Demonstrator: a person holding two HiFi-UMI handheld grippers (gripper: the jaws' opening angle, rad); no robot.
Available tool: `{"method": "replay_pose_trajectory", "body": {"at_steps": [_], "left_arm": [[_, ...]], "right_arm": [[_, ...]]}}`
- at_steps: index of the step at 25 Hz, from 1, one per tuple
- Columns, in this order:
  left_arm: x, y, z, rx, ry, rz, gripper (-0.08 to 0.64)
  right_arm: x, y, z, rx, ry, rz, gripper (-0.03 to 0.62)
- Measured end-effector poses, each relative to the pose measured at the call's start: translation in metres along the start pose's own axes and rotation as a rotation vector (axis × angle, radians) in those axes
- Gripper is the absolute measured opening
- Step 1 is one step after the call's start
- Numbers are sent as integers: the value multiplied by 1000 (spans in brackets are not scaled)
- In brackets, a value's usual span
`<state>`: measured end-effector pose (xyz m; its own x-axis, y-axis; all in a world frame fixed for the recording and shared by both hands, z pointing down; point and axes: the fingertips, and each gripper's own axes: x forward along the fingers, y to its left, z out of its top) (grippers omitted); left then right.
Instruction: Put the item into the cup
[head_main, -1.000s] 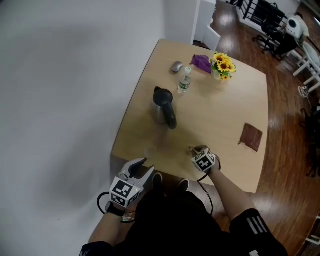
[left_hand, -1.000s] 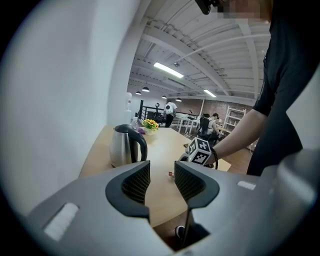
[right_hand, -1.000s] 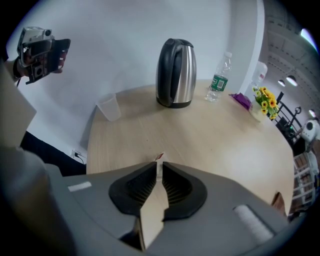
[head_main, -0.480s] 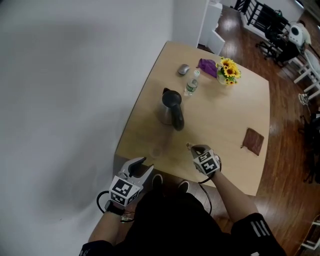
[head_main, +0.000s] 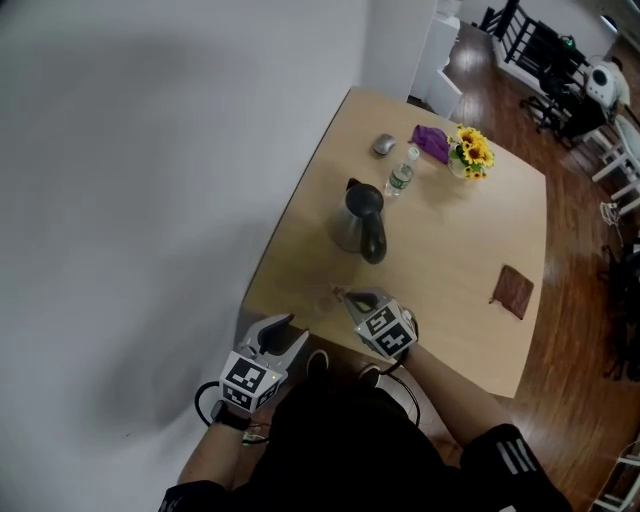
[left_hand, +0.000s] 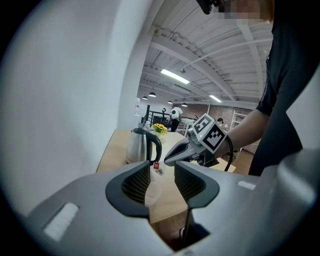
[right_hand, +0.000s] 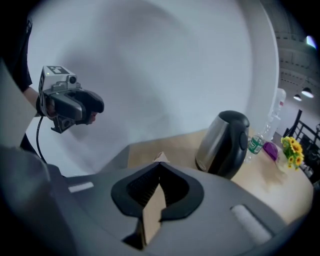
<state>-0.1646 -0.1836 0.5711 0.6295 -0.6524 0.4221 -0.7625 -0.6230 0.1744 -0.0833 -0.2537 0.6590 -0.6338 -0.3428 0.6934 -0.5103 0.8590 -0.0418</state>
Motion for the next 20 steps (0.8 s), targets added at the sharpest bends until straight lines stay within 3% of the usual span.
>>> {"method": "replay_pose_trajectory", "body": {"at_steps": [13, 20], "left_arm": [[-30, 19, -21, -41, 26, 35, 147], [-36, 21, -28, -48, 28, 37, 147]], "right_arm": [[65, 26, -28, -88, 140, -11, 9], [77, 43, -43, -73, 196, 60, 14]]}}
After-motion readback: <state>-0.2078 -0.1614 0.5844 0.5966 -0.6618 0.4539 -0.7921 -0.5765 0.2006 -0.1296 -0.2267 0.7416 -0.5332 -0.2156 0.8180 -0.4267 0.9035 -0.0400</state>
